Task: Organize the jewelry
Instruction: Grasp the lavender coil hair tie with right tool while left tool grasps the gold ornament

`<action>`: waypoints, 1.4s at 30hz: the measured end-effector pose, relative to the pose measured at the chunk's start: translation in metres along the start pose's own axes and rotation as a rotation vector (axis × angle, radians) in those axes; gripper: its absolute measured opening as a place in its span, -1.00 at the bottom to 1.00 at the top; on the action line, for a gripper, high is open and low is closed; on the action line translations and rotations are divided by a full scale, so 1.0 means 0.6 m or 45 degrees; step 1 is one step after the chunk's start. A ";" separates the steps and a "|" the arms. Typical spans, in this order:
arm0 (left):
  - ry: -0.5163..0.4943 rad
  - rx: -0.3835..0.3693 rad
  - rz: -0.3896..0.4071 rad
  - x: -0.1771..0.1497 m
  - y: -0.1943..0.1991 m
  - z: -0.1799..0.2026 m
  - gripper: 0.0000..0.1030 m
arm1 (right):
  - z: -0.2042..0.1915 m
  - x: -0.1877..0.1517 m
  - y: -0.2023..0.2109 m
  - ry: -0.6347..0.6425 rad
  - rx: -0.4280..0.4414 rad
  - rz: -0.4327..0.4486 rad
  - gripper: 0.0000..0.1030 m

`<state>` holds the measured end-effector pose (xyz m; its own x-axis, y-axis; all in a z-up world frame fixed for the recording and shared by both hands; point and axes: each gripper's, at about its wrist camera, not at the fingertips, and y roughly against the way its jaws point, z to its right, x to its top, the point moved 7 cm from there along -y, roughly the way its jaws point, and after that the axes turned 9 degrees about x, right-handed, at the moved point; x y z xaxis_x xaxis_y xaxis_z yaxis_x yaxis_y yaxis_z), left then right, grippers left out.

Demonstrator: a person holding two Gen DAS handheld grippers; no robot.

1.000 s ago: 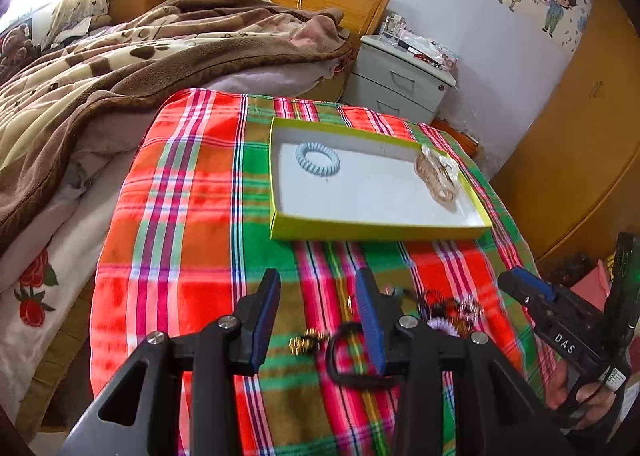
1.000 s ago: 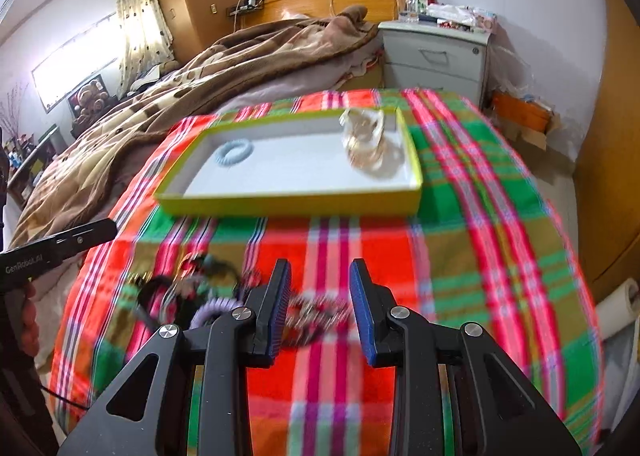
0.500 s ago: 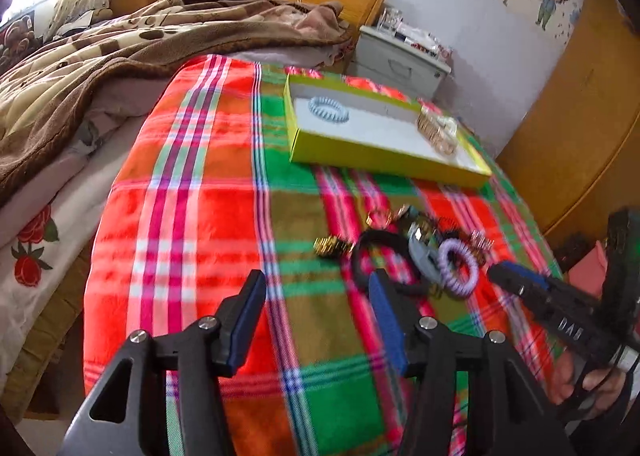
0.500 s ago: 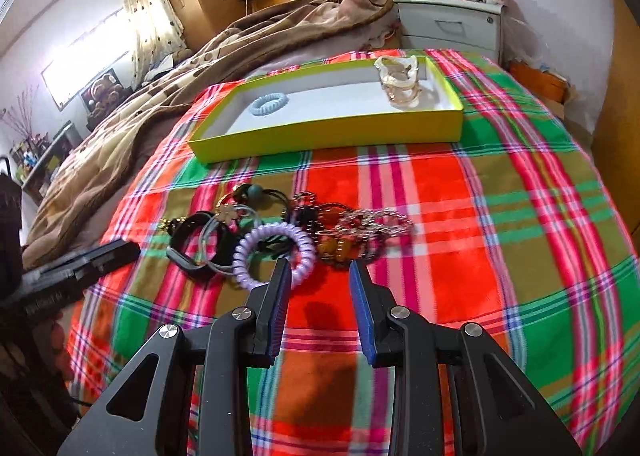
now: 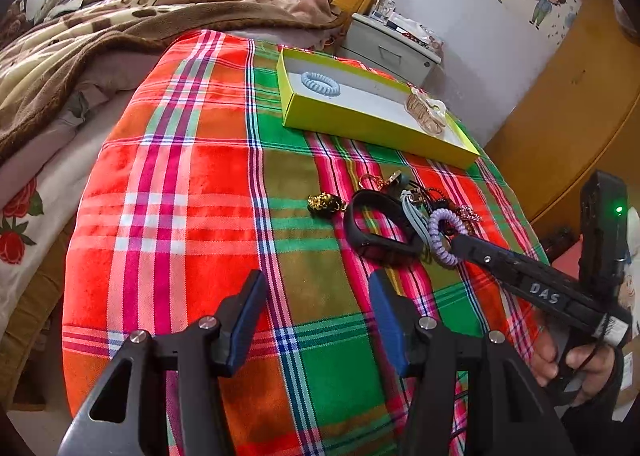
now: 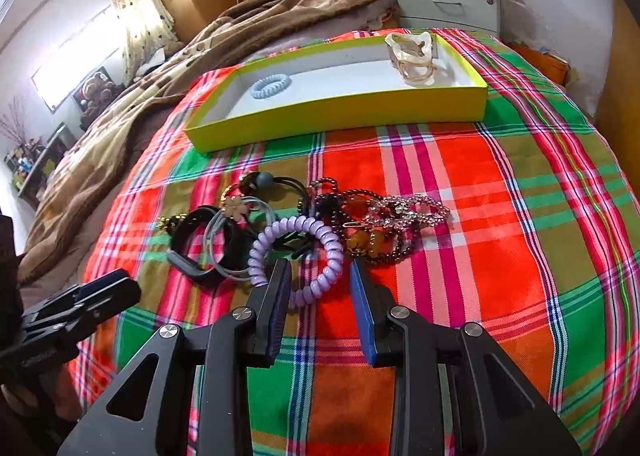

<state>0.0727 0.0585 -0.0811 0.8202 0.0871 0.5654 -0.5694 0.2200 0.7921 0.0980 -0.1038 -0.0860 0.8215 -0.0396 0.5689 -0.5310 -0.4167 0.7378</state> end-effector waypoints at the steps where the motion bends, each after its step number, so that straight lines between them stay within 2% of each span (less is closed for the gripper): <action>1: 0.000 -0.001 0.000 0.000 0.000 -0.001 0.07 | 0.000 0.000 0.001 0.002 -0.004 0.002 -0.43; 4: -0.007 0.015 0.001 0.002 -0.001 -0.002 0.07 | 0.003 -0.001 0.001 0.006 -0.016 0.004 -0.71; 8: -0.004 0.036 -0.004 0.009 -0.005 -0.005 0.07 | 0.007 -0.001 0.007 0.011 -0.017 0.019 -0.80; 16: -0.037 0.099 0.037 0.045 -0.013 -0.009 0.07 | 0.015 0.003 0.034 0.020 -0.008 0.083 -0.82; 20: -0.060 0.123 0.020 0.060 -0.030 -0.006 0.07 | 0.020 0.005 0.053 0.022 -0.017 0.117 -0.81; 25: -0.143 0.169 -0.011 0.066 -0.054 0.002 0.07 | 0.031 0.010 0.067 0.000 -0.025 0.146 -0.81; 36: -0.314 0.280 0.000 0.079 -0.076 0.028 0.07 | 0.040 0.022 0.062 -0.014 -0.017 0.150 -0.81; 41: -0.331 0.285 0.009 0.076 -0.074 0.033 -0.21 | 0.042 0.025 0.060 -0.013 -0.011 0.149 -0.81; 42: -0.335 0.302 0.015 0.076 -0.074 0.033 -0.34 | 0.043 0.025 0.060 -0.012 -0.012 0.149 -0.81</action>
<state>0.1343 0.0337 -0.0860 0.7889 -0.1717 0.5900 -0.6009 -0.0143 0.7992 0.0966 -0.1428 -0.0601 0.7556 -0.0963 0.6480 -0.6254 -0.4005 0.6697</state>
